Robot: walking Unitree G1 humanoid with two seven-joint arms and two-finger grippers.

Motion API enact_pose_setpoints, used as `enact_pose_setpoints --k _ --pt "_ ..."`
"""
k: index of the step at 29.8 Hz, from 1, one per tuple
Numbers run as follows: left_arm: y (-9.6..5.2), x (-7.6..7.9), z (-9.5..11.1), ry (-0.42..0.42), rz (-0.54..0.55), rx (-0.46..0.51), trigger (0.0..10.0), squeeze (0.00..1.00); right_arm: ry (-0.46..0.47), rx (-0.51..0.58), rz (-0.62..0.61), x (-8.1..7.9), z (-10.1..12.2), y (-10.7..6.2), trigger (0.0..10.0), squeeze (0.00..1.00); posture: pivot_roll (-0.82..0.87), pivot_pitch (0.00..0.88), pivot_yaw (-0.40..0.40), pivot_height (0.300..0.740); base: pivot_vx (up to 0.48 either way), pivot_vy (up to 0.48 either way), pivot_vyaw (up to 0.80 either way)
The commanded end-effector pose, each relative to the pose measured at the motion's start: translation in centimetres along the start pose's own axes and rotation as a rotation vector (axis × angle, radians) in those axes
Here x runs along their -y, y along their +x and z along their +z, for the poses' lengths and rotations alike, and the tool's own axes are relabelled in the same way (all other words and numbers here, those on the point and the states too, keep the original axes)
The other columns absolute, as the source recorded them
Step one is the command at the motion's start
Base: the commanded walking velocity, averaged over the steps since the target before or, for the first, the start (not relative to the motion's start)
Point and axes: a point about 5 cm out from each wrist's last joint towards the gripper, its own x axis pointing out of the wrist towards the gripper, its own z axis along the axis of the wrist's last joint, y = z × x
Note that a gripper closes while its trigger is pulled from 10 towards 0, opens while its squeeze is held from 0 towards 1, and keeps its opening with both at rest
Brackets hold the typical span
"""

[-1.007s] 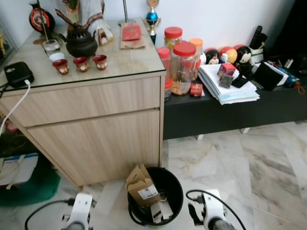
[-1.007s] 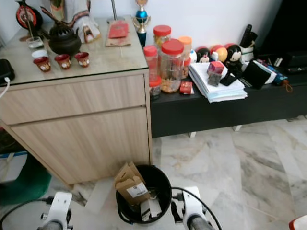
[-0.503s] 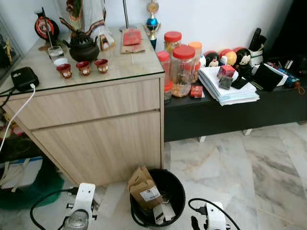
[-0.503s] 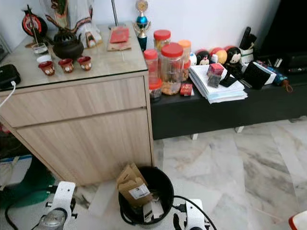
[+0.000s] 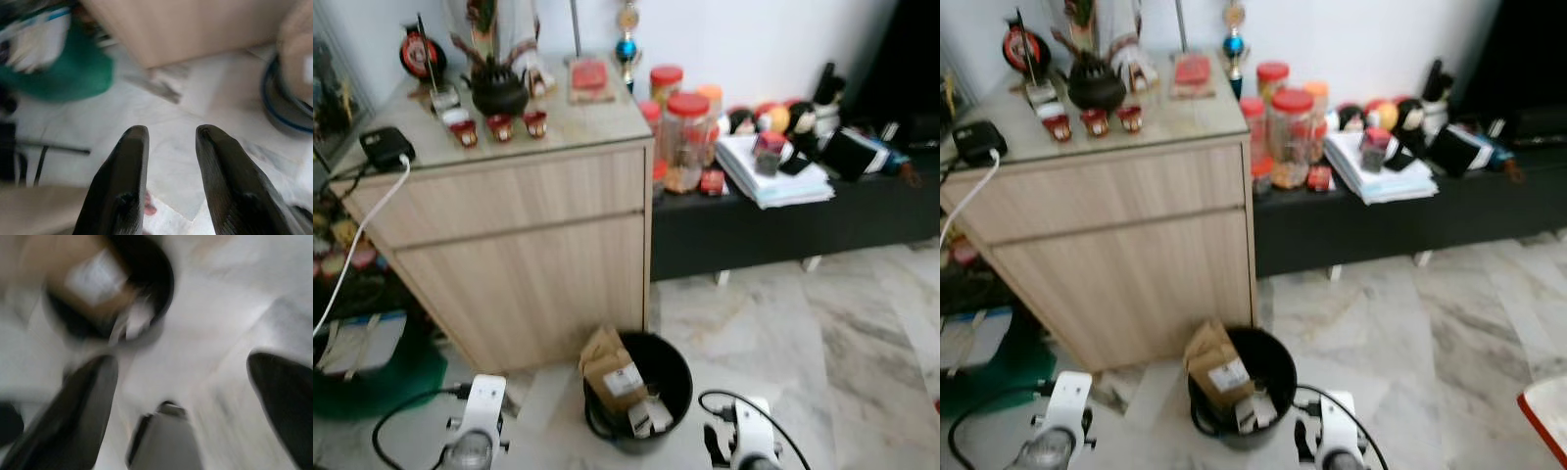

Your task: Picking trash to rubbish bin

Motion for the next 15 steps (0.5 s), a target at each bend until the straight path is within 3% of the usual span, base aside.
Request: enact_pose_setpoints --k 1,15 --pt "-0.62 -0.36 -2.46 -0.007 0.012 -0.087 10.0 0.00 -0.001 0.033 0.002 -0.14 1.10 0.27 10.0 0.00 -0.06 0.000 0.040 0.740 -0.289 0.000 0.00" --pt "-0.64 0.02 -2.40 -0.015 0.007 -0.081 10.0 0.00 -0.006 0.043 0.003 0.02 1.23 0.26 10.0 0.00 -0.07 0.000 0.030 0.740 -0.286 0.000 0.00"
